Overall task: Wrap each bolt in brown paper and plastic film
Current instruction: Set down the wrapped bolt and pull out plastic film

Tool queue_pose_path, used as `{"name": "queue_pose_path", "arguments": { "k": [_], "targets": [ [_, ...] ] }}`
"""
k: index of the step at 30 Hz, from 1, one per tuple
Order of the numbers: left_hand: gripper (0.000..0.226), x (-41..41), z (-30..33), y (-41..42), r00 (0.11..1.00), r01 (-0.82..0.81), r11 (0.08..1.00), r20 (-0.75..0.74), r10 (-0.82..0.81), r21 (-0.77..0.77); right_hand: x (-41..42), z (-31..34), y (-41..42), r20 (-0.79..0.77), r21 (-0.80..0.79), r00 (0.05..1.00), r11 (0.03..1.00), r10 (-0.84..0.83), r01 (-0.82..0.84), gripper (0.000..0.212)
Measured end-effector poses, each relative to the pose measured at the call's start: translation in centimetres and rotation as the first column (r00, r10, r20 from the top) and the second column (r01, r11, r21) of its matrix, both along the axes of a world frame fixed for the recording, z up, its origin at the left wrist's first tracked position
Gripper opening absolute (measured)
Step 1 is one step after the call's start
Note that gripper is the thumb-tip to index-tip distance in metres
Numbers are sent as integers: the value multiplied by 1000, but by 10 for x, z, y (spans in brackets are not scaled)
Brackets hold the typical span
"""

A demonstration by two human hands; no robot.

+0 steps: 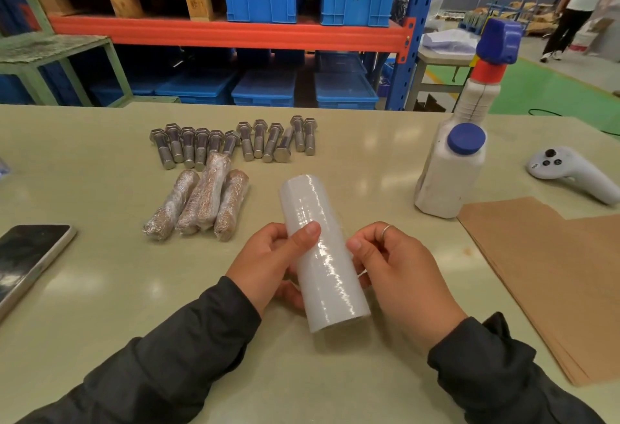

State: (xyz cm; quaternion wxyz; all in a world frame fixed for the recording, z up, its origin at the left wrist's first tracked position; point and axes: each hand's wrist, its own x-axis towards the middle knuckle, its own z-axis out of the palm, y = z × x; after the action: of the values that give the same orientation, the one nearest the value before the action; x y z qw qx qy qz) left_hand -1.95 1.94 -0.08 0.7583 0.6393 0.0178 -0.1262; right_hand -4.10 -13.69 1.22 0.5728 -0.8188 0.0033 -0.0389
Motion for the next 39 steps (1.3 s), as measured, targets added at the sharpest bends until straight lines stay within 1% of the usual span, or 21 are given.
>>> {"name": "queue_pose_path", "arguments": {
  "k": [2, 3, 4, 6, 9, 11, 12, 13, 15, 17, 19, 21, 24, 26, 28, 30, 36, 39],
  "targets": [
    [69, -1, 0, 0, 1000, 26, 1000, -7, -26, -7, 2, -4, 0, 52, -179, 998, 983, -38, 46, 21],
    [65, -1, 1, 0, 999, 38, 999, -10, -38, -22, 4, -4, -2, 53, -218, 996, 973, -67, 77, 22],
    [58, -1, 1, 0, 999, 47, 998, -9, -47, -44, 6, -4, -4, 29, -211, 995, 972, -97, 101, 22],
    [45, 0, 2, 1, 998, 69, 993, 6, -69, -91, 8, -3, -6, -73, -94, 988, 987, -138, 131, 22],
    [39, 0, 3, 3, 995, 102, 986, 18, -101, -133, 8, -1, -6, -230, 125, 965, 979, -128, 160, 21],
    [41, -1, 1, 3, 993, 115, 986, 2, -116, -124, 9, 3, -6, -323, 349, 942, 913, -93, 210, 19],
    [41, -1, -1, 3, 993, 120, 987, -8, -122, -111, 10, 6, -8, -366, 432, 928, 872, -62, 229, 21],
    [42, -1, -2, 3, 991, 126, 987, -18, -129, -100, 11, 8, -10, -393, 462, 919, 856, -37, 232, 28],
    [41, -2, -2, 2, 988, 155, 984, -18, -157, -84, 12, 10, -12, -407, 432, 913, 882, 6, 187, 45],
    [37, -4, -1, 1, 980, 197, 979, 9, -197, -58, 9, 10, -9, -375, 382, 926, 917, 38, 117, 50],
    [36, -5, -1, 1, 972, 235, 972, 31, -234, -30, 5, 8, -4, -302, 325, 953, 942, 24, 80, 39],
    [42, -6, -2, 1, 966, 257, 966, 37, -257, -10, 4, 4, -3, -220, 257, 974, 960, -50, 107, 24],
    [56, -6, -3, 1, 958, 285, 958, 35, -284, -11, 6, 3, -6, -161, 219, 976, 959, -149, 183, 19],
    [57, -7, -3, -1, 952, 306, 952, 38, -305, -9, 8, 4, -8, -179, 248, 966, 942, -185, 226, 19],
    [56, -9, -2, -2, 945, 324, 946, 45, -324, 0, 8, 5, -9, -228, 309, 955, 916, -191, 257, 17],
    [57, -11, -1, -2, 940, 336, 942, 67, -336, 13, 8, 7, -10, -261, 336, 948, 903, -183, 266, 16],
    [65, -15, 2, -2, 941, 318, 946, 106, -322, 53, 8, 8, -12, -275, 380, 944, 881, -182, 280, 18],
    [64, -16, 3, -4, 940, 320, 945, 106, -325, 64, 9, 7, -13, -337, 455, 927, 834, -162, 311, 18]
  ]
}}
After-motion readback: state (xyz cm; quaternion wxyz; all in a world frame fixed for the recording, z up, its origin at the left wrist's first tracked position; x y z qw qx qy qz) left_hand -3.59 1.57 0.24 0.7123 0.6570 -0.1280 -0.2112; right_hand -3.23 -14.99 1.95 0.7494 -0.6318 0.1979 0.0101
